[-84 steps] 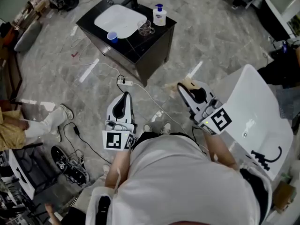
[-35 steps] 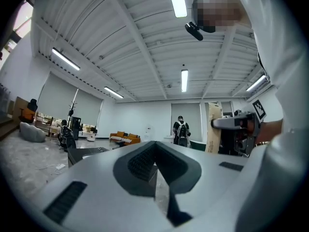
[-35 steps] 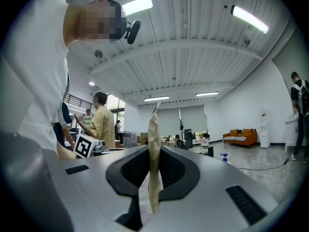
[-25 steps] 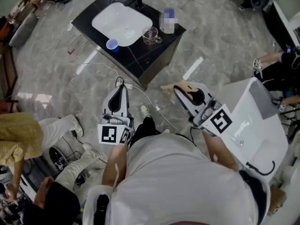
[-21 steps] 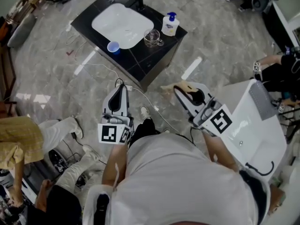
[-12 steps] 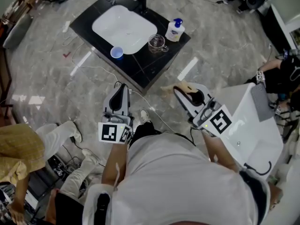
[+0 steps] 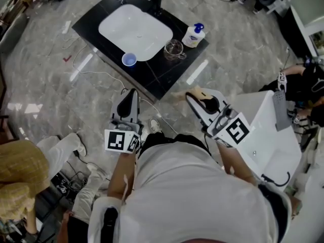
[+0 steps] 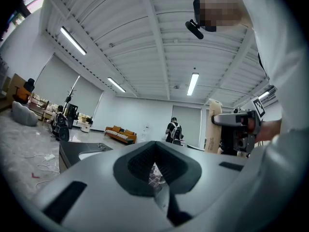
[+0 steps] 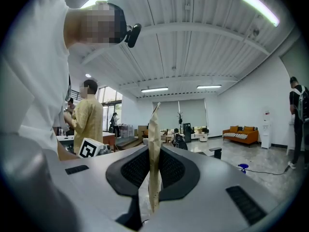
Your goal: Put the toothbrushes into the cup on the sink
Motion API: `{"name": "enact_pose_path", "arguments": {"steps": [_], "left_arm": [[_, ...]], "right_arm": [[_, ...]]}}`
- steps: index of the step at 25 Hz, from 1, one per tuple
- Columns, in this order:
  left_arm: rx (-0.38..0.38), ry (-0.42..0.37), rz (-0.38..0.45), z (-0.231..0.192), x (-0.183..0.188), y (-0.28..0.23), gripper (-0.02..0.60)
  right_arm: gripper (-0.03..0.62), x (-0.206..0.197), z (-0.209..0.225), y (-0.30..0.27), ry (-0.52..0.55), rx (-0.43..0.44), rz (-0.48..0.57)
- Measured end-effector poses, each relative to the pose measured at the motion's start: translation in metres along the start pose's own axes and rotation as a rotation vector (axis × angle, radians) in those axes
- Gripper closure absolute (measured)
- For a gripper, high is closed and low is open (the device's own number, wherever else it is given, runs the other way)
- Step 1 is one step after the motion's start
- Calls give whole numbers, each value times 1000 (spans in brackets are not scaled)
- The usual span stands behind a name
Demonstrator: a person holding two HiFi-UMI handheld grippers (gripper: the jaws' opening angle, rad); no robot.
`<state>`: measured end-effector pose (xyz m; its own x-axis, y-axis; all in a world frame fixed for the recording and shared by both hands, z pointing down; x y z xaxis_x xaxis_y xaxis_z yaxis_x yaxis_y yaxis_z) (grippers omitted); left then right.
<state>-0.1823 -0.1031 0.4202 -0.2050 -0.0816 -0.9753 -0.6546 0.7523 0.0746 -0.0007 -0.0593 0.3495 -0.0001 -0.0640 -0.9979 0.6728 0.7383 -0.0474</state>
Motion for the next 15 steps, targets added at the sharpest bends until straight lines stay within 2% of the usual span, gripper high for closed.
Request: {"name": "enact_pose_path", "arguments": {"steps": [11, 15], "left_arm": [[-42, 13, 11, 1, 0, -18, 578], [-31, -1, 9, 2, 6, -25, 578]], "right_arm": [[537, 15, 16, -3, 44, -41, 11], [539, 18, 26, -7, 41, -26, 20]]}}
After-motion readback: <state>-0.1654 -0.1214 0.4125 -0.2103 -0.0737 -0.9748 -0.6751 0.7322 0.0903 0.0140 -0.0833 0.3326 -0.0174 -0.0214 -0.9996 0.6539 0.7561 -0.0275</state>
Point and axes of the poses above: the fingertips, and each gripper's own axes: y backward along the fingers, z to its right, x out of its top, the point moved 3 cm from there along y, backward along the fingers, and after that the axes turned 4 degrees about -x, right-handed, at the moved point
